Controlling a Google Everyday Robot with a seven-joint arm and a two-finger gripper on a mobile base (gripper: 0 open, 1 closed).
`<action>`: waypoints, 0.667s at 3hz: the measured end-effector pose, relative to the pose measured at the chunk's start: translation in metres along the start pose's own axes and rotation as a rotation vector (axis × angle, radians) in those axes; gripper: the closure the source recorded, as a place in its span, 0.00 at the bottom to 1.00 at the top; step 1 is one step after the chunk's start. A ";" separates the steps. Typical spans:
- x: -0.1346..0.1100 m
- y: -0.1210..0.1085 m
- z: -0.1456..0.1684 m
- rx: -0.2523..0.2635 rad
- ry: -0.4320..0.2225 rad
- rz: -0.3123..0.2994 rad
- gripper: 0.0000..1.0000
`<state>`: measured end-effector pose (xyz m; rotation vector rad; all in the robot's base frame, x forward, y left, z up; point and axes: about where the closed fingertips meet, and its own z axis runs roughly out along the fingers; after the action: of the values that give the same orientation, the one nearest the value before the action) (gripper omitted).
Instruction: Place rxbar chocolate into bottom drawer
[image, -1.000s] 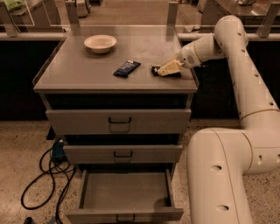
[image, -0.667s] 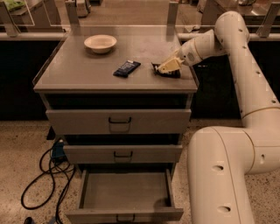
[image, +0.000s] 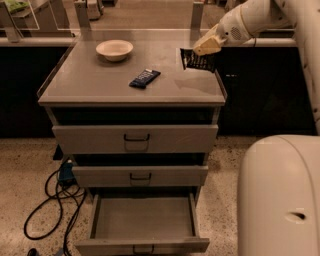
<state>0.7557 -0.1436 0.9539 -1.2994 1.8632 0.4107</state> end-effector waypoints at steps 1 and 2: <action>-0.032 0.027 -0.061 0.055 -0.022 -0.058 1.00; -0.062 0.073 -0.133 0.116 -0.091 -0.126 1.00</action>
Offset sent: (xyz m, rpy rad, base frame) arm -0.2473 0.0010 0.0767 0.0011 -0.1340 0.0545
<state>0.6422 -0.1620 1.0709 -1.2899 1.6944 0.2857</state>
